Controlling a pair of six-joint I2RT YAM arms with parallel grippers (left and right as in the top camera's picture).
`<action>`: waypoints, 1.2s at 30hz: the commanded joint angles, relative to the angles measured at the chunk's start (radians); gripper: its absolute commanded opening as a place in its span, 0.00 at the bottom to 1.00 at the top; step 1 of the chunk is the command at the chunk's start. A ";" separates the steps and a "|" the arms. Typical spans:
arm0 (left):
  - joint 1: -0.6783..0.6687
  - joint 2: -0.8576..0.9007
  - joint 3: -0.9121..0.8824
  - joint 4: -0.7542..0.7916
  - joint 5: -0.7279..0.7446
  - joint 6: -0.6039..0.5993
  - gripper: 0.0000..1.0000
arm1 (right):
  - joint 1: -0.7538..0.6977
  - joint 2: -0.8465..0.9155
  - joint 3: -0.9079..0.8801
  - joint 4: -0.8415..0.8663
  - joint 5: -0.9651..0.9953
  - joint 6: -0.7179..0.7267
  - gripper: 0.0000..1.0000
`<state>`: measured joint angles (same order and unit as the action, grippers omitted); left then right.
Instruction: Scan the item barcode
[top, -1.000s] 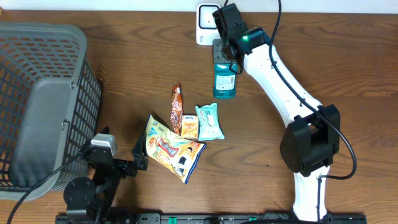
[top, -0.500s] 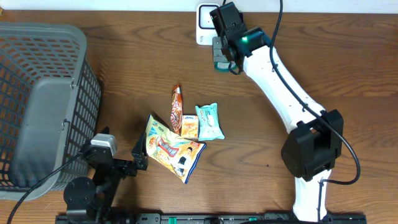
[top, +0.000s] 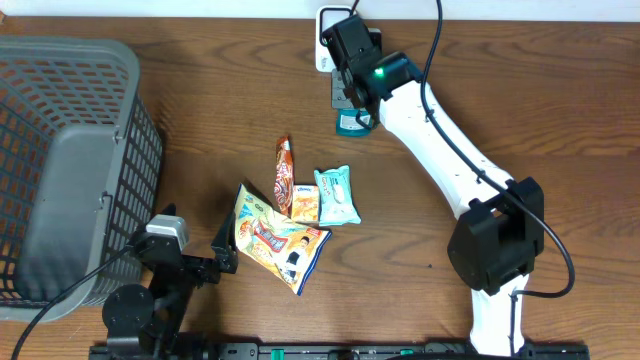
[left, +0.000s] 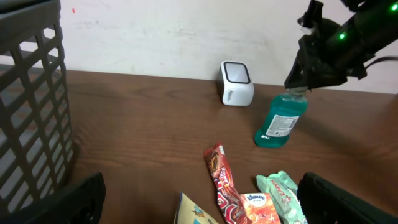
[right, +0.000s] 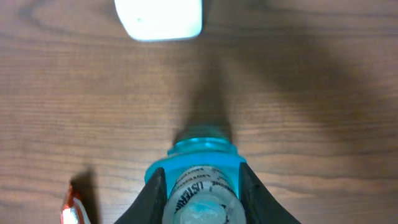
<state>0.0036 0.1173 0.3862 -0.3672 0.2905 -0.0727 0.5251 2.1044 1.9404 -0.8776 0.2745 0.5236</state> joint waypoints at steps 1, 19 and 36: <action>-0.003 0.003 -0.006 0.001 0.016 0.016 0.98 | 0.000 -0.049 -0.045 0.006 0.058 0.129 0.01; -0.003 0.003 -0.006 0.001 0.016 0.016 0.98 | 0.000 -0.090 -0.074 0.050 0.056 0.047 0.68; -0.003 0.003 -0.006 0.001 0.016 0.016 0.98 | -0.145 -0.111 -0.088 0.028 -0.464 -0.836 0.99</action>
<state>0.0036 0.1173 0.3862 -0.3676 0.2905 -0.0727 0.4072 1.9575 1.8629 -0.8471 -0.1318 -0.1715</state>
